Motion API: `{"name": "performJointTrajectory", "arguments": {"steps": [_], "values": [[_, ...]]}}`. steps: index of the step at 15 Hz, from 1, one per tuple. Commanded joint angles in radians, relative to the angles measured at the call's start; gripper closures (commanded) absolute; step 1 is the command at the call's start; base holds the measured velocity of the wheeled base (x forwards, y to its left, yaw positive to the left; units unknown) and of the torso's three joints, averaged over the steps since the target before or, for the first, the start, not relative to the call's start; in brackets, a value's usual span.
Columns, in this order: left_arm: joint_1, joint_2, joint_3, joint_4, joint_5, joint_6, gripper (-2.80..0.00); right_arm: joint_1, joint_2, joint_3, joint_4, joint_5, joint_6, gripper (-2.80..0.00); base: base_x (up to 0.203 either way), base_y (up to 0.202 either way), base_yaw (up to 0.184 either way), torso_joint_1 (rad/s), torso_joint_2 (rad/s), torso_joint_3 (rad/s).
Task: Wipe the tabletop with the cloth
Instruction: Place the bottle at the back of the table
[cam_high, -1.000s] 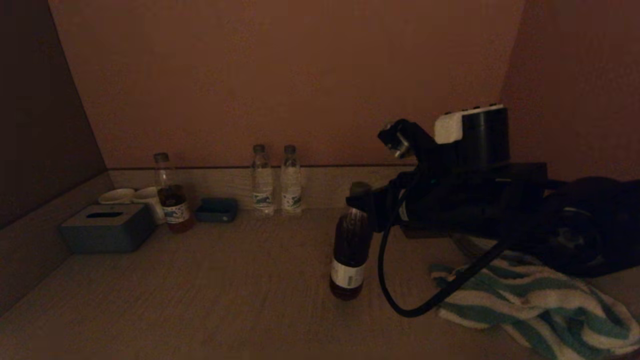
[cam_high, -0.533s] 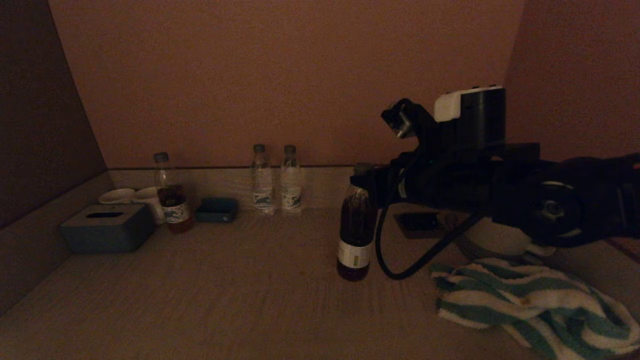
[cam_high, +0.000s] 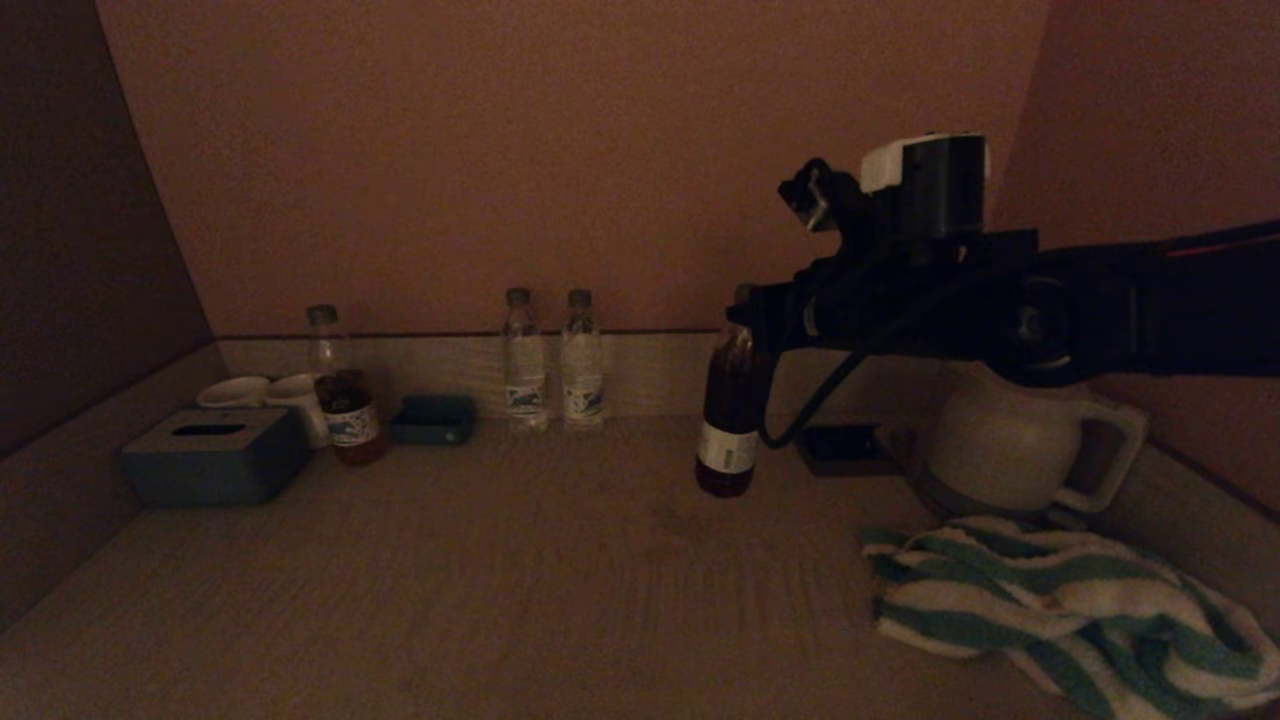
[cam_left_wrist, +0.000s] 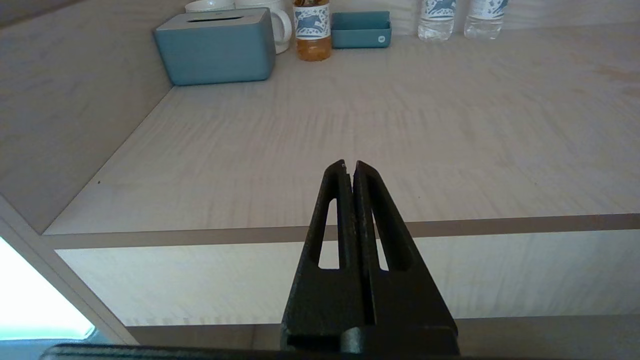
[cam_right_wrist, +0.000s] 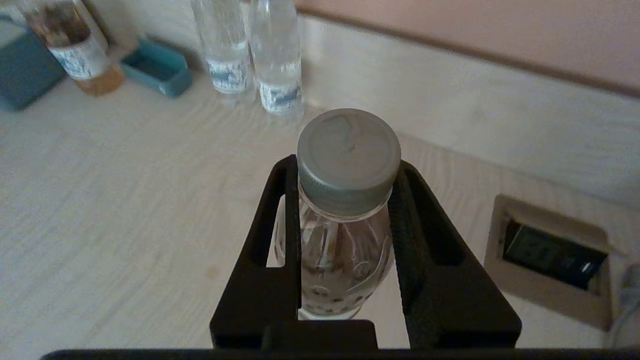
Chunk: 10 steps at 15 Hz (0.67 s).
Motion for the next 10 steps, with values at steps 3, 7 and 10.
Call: {"name": "performJointTrajectory", "arguments": {"steps": [3, 7, 10], "values": [[0.001, 0.001, 0.000, 0.000, 0.000, 0.000, 0.00, 0.030, 0.027, -0.026, 0.028, 0.002, 0.000, 0.00, 0.000, 0.000, 0.000, 0.000, 0.00, 0.000], [-0.001, 0.001, 0.000, 0.000, 0.000, 0.000, 0.00, 0.071, 0.065, -0.093, 0.050, 0.002, 0.000, 0.00, 0.000, 0.000, 0.000, 0.000, 0.00, 0.000], [0.001, 0.001, 0.000, 0.000, 0.000, 0.000, 0.00, 0.105, 0.108, -0.197, 0.098, 0.002, 0.000, 0.00, 0.000, 0.000, 0.000, 0.000, 0.00, 0.000]]}}
